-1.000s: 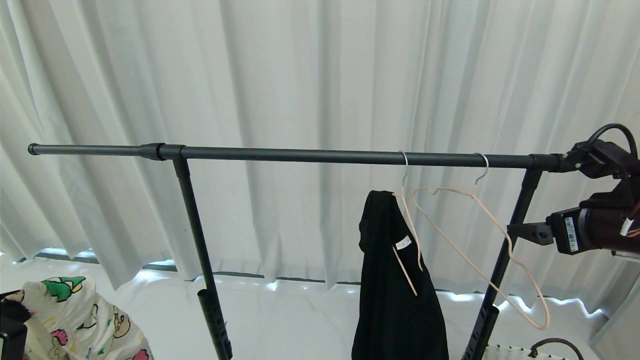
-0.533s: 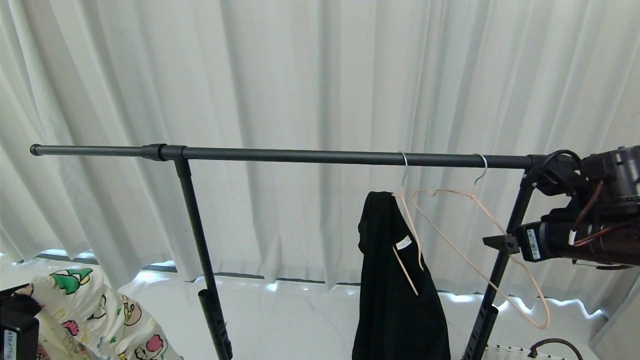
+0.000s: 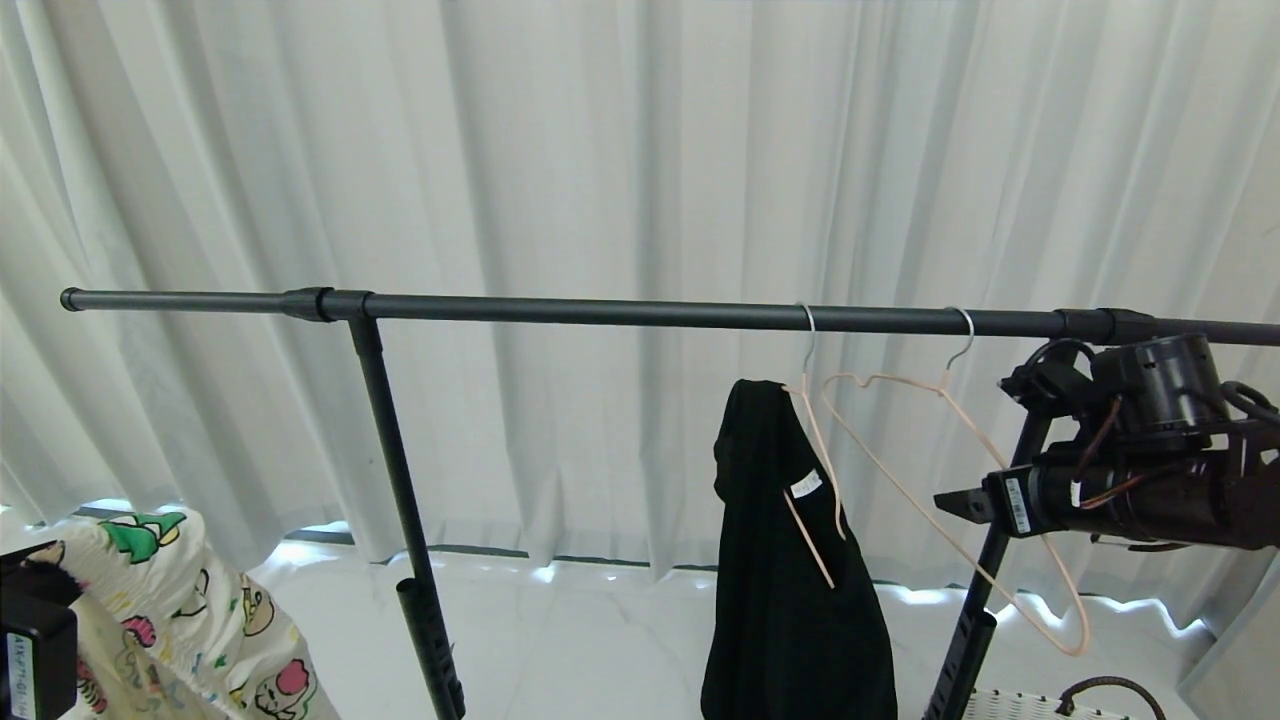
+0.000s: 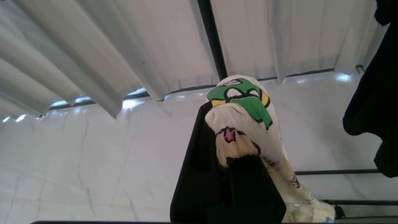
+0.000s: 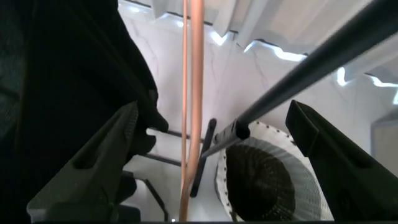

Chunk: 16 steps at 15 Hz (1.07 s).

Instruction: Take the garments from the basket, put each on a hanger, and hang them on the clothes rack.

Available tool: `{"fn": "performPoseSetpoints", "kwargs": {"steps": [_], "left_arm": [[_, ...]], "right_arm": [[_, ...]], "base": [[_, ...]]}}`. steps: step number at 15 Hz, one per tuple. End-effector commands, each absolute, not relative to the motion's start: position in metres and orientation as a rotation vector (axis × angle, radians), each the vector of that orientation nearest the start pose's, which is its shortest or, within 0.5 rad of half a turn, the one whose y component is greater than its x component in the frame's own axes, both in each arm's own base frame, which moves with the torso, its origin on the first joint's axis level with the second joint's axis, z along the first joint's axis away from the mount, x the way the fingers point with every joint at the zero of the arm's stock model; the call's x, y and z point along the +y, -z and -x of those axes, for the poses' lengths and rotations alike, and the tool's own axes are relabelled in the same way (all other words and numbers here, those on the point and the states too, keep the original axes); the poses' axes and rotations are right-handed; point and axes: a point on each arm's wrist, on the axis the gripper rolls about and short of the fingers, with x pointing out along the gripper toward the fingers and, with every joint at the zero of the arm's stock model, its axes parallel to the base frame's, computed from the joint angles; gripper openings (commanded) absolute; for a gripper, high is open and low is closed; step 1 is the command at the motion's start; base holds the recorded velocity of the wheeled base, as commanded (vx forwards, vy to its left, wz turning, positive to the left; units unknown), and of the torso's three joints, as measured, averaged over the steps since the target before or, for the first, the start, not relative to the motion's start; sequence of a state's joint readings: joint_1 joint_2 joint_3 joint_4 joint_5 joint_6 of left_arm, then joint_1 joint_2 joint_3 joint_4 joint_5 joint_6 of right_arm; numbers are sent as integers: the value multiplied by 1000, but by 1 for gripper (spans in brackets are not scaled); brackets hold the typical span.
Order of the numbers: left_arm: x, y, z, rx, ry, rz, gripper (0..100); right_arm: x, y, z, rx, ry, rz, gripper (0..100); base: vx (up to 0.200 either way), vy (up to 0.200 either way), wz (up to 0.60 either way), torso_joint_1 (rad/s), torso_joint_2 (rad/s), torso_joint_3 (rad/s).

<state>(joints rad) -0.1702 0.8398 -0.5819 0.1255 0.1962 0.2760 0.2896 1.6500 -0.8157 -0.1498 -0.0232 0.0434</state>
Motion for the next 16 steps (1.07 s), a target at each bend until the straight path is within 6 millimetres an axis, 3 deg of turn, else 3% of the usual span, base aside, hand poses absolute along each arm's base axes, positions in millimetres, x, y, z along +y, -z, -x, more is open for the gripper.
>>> {"fn": "performPoseSetpoints", "kwargs": {"steps": [1, 2, 11, 16], "left_arm": [[-10, -213, -82, 382, 27, -343, 0], [-10, -213, -82, 380, 27, -343, 0], [-10, -213, -83, 382, 26, -340, 0], [-10, -213, -82, 380, 26, -338, 0]], "right_arm": [[80, -149, -270, 703, -245, 66, 100], [81, -150, -270, 697, -262, 62, 0], [80, -159, -267, 650, -269, 52, 0], [75, -179, -255, 582, -263, 18, 0]], "base": [[0, 0, 0, 0, 0, 0], [0, 0, 0, 0, 0, 0], [0, 0, 0, 0, 0, 0], [0, 0, 0, 0, 0, 0]]}}
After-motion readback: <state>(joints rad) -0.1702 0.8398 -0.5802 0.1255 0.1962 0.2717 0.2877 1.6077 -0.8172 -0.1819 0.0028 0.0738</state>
